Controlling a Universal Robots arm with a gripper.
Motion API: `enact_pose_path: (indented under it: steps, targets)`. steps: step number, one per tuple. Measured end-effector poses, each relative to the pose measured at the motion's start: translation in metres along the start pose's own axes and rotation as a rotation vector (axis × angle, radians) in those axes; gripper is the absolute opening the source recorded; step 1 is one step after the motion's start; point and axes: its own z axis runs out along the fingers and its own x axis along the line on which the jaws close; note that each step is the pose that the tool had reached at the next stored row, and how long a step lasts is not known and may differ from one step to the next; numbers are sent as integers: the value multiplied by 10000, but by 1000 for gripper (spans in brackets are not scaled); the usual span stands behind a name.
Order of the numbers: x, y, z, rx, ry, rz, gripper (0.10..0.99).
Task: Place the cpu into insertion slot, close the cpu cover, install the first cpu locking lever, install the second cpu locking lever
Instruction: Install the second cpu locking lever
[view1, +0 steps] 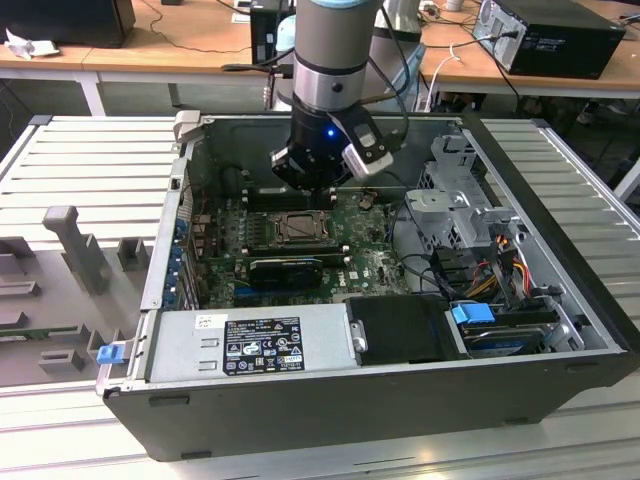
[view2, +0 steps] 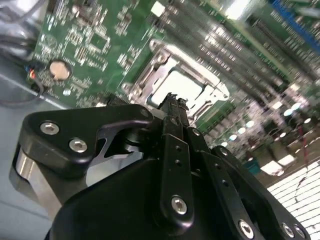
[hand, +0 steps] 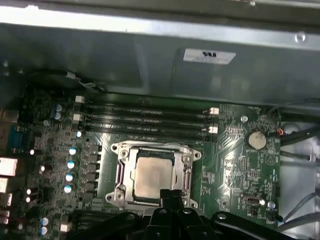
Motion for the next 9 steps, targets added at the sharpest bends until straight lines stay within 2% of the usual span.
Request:
enact_pose_path:
  steps: [2, 3, 4, 5, 6, 9]
  targets:
    - [5, -58, 11, -2, 45, 5, 106]
    - [8, -96, 25, -10, 127, 15, 106]
    - [10, -117, 31, -63, 171, 20, 106]
    - [11, -142, 30, -279, 189, 21, 106]
    - [13, -160, 30, -419, 205, 23, 106]
    - [18, -187, 73, -489, 209, 23, 106]
